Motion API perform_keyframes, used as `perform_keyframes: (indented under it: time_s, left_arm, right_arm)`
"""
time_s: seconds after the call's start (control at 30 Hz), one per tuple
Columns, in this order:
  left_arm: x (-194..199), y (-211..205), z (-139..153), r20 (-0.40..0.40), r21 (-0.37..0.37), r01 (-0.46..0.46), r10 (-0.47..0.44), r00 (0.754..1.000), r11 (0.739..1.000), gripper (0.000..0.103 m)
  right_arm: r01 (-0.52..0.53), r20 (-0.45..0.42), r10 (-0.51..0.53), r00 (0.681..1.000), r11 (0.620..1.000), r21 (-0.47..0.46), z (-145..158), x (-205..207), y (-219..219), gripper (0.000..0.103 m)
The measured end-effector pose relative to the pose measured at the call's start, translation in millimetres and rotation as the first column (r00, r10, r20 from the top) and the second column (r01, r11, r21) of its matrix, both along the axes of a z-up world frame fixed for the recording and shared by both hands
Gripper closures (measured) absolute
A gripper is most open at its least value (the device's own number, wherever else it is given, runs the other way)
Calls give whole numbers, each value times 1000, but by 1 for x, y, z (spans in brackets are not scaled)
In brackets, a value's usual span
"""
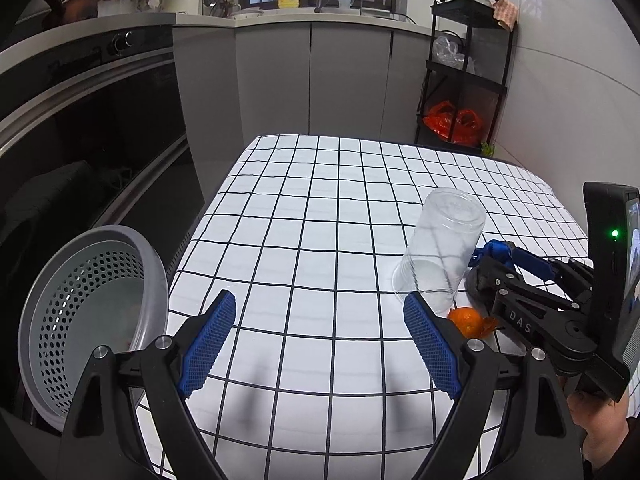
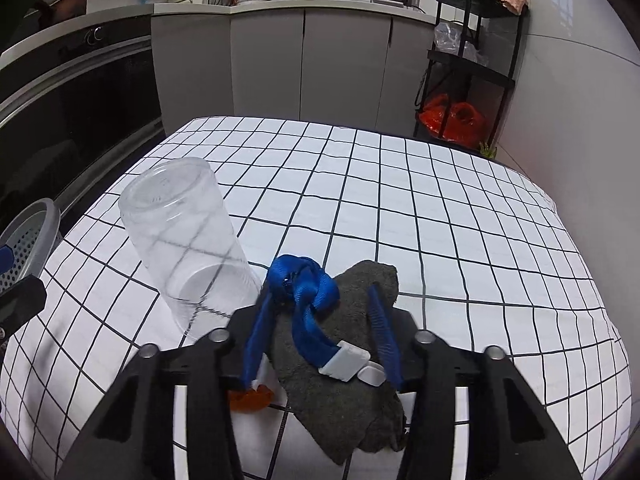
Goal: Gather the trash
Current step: 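Grasp the blue spray nozzle with the right tool while the left tool grasps the clear plastic cup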
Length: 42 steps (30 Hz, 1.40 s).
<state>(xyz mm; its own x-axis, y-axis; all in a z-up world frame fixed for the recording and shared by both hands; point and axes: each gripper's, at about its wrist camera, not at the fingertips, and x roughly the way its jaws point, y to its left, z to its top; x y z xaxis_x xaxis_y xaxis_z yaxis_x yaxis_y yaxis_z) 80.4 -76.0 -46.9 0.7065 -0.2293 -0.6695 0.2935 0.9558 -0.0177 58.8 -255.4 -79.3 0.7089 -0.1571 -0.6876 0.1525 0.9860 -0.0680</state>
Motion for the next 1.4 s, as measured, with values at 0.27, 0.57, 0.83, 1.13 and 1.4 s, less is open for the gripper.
perform_keyframes:
  time_s: [0.27, 0.57, 0.83, 1.13, 1.4]
  left_arm:
    - [-2, 2, 0, -3, -2, 5, -5, 1000, 1000, 19]
    - [-9, -6, 2, -8, -14, 32, -32, 999, 999, 19]
    - [-12, -23, 7, 0, -18, 54, -54, 999, 998, 13]
    - [-1, -61, -4, 5, -17, 63, -62, 998, 998, 7]
    - [19, -90, -17, 6, -24, 62, -62, 998, 998, 6]
  right_arm:
    - [-10, 20, 9, 1000, 999, 52, 7, -7, -7, 90]
    - [-2, 79, -9, 997, 990, 138, 30, -32, -27, 91]
    - [28, 103, -45, 994, 986, 164, 41, -55, -55, 91]
    - [46, 94, -71, 993, 968, 247, 40, -66, -83, 91]
    - [29, 113, -61, 992, 962, 270, 46, -66, -88, 91]
